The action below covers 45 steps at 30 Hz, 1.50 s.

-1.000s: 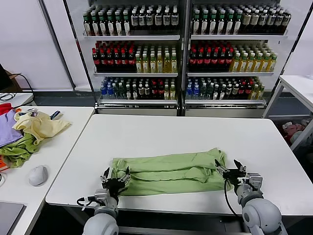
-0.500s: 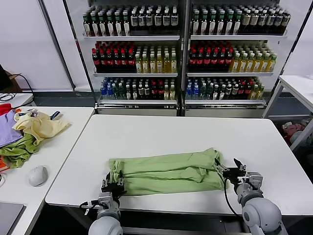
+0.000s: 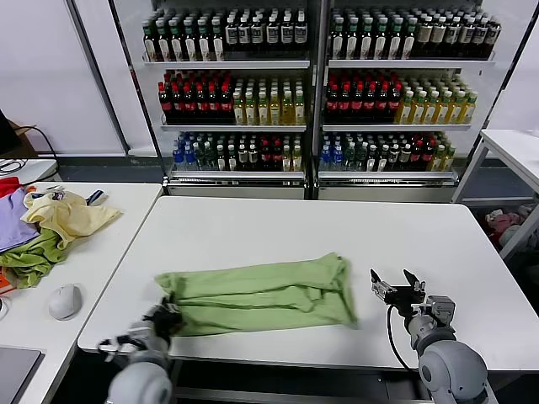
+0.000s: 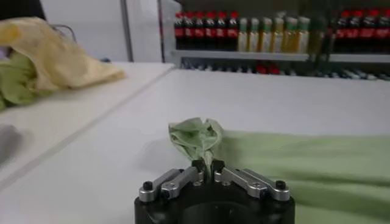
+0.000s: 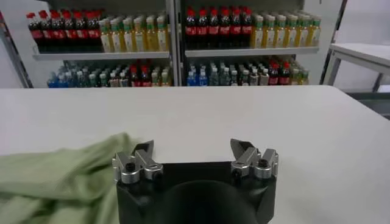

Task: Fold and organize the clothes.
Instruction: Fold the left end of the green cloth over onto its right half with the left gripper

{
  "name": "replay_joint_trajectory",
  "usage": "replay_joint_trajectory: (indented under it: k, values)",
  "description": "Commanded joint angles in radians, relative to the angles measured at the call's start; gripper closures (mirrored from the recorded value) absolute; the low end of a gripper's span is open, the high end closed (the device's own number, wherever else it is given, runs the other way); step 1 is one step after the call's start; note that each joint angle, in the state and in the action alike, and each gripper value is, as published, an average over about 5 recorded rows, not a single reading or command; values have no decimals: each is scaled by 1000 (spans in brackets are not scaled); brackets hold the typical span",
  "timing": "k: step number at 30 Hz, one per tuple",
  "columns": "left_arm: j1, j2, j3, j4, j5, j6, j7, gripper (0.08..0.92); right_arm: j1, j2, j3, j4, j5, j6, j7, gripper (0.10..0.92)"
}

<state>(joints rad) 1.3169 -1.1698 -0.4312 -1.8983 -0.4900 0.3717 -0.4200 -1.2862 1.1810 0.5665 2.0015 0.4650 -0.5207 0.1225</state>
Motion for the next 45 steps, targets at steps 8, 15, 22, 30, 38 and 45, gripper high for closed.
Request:
replay_joint_trajectory:
  k: [8,15,22,30,38,45]
  values:
    - [-17,129,-103,-356,-511,14,69,877,5,9,-18,-4,-12,3,-1,203]
    - [-84,-41,190,-348,-536,6,74,877,-1,6,-16,-2,-19,4,-1,203]
    - [-214,-145,352,-169,-440,-1,54,877,-5,1,-8,-6,-26,5,-1,203]
    - [-337,-216,464,32,-316,-3,57,877,-9,10,-8,-14,-42,12,-2,203]
    - [-340,-223,512,27,-272,1,84,820,-8,11,-7,-20,-46,15,-3,203]
    - [-314,-231,513,-14,-303,-9,89,623,-4,13,-12,-20,-49,14,-3,203]
